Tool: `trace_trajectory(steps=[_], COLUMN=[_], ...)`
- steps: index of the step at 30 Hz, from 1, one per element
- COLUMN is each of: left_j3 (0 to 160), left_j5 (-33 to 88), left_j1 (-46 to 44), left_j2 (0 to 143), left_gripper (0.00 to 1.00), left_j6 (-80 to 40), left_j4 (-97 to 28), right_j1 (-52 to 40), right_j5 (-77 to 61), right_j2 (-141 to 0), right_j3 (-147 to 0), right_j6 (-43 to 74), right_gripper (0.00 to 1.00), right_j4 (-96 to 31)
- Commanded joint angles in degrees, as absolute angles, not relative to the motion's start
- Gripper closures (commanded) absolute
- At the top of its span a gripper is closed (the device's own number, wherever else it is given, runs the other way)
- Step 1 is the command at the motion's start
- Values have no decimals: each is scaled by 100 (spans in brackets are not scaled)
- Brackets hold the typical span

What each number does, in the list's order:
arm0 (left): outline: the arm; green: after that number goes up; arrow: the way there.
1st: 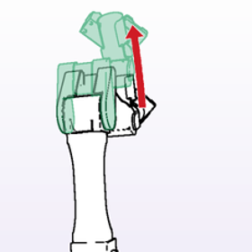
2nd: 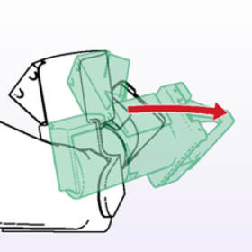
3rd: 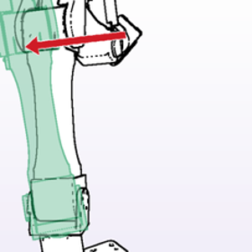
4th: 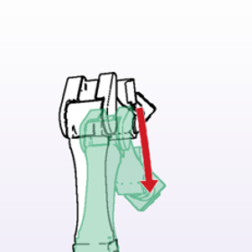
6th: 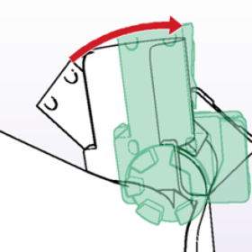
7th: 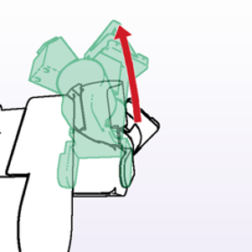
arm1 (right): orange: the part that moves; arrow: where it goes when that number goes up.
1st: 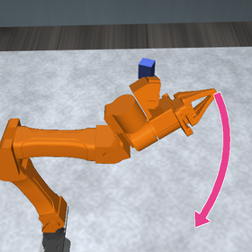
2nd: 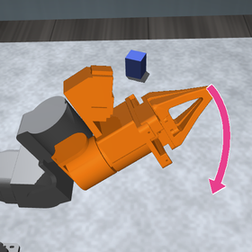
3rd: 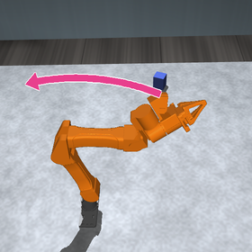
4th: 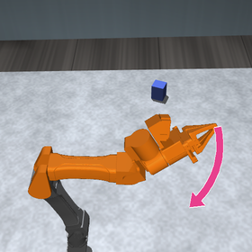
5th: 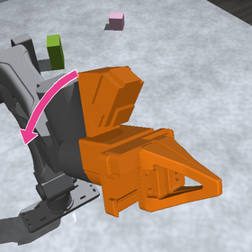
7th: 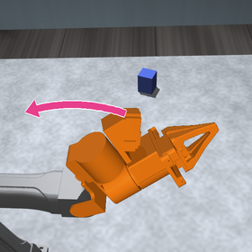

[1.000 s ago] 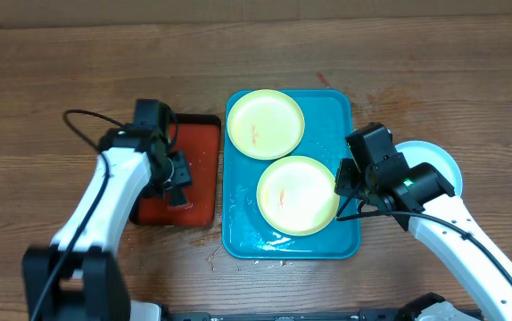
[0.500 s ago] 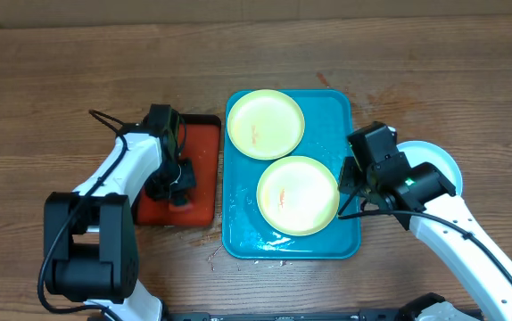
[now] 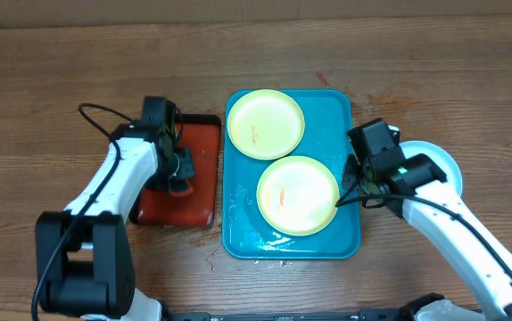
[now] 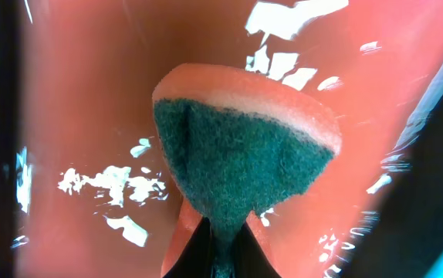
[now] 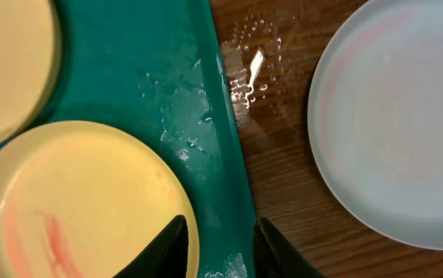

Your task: Clean dirty plates on tray and stack at the side

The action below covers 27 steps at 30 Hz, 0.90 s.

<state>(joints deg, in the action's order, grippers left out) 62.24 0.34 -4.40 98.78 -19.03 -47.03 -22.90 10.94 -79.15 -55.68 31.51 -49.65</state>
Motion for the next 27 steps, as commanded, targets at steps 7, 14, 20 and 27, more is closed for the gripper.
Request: trace_trajectory(steps=[7, 14, 20, 27], left_j3=[6038, 7116, 8112, 8687], left_j5=[-60, 161, 438, 478], left_j1=[-443, -451, -454, -482], left_j2=[10475, 10084, 9539, 9074], left_gripper=[96, 96, 96, 96], left_j6=[-1667, -1671, -1669, -1669], left_j4=[-4783, -5996, -6775, -7255], right_j1=[-2270, -2270, -2268, -2268], right_j5=[705, -307, -200, -202], right_j2=[-8816, -8871, -8982, -8982], right_j3=[-5496, -5481, -5196, -4777], right_j6=[2910, 1787, 1756, 1844], right_gripper=[75, 71, 64, 64], right_j4=[-4657, -4331, -4003, -3389])
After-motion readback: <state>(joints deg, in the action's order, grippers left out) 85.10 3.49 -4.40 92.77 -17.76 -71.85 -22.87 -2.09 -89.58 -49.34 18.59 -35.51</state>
